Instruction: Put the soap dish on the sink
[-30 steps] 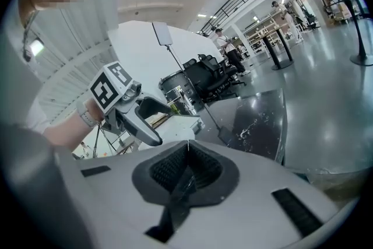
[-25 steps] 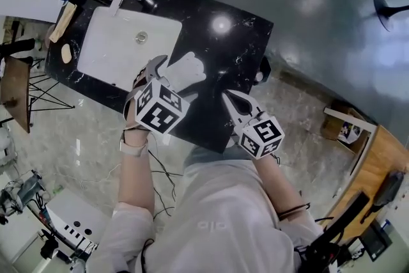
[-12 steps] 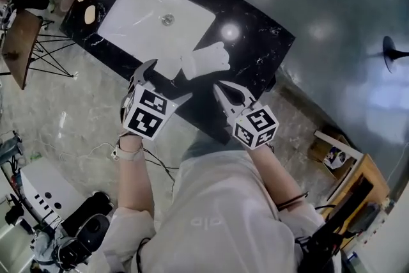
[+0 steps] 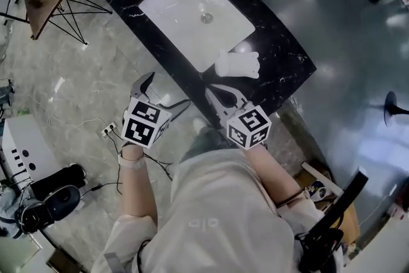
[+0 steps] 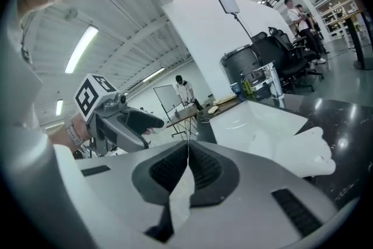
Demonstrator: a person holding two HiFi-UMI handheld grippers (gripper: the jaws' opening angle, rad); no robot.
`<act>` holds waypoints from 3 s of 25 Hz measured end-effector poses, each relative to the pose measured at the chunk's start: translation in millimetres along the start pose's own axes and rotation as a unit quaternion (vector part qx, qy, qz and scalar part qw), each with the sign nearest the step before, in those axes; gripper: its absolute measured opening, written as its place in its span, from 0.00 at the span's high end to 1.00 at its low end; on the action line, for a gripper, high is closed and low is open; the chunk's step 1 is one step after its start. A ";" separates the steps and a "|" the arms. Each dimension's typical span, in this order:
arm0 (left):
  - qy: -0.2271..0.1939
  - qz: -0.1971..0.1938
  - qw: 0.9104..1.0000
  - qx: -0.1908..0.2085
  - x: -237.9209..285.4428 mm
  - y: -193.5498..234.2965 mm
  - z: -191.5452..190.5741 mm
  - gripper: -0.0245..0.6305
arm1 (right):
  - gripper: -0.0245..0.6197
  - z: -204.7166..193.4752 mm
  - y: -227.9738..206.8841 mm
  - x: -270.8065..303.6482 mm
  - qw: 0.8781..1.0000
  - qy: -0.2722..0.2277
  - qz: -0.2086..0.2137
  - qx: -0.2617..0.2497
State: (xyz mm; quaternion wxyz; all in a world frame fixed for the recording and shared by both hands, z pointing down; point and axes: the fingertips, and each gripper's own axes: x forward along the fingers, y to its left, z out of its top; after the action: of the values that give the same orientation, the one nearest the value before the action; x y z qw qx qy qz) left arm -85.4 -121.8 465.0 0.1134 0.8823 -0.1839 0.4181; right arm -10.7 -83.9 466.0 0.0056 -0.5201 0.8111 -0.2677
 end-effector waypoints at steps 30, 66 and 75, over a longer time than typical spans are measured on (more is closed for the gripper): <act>-0.346 0.005 0.881 -0.323 -149.9 -38.6 -72.6 0.52 | 0.93 -32.7 181.9 18.9 0.969 0.093 0.212 -0.092; -0.418 -0.053 0.821 -0.386 -143.2 -64.8 -44.6 0.95 | 0.93 -10.2 150.4 -1.4 0.975 0.056 0.207 -0.064; -0.415 -0.050 0.817 -0.396 -142.5 -62.3 -46.3 0.95 | 0.93 -13.6 145.7 0.1 0.975 0.060 0.204 -0.061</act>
State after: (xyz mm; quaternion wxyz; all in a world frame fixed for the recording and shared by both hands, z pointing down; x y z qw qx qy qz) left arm -174.6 -16.2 379.9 0.3865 0.8594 -0.3184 -0.1033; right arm -137.1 -32.1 413.6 -0.0210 -0.3261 0.9137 -0.2415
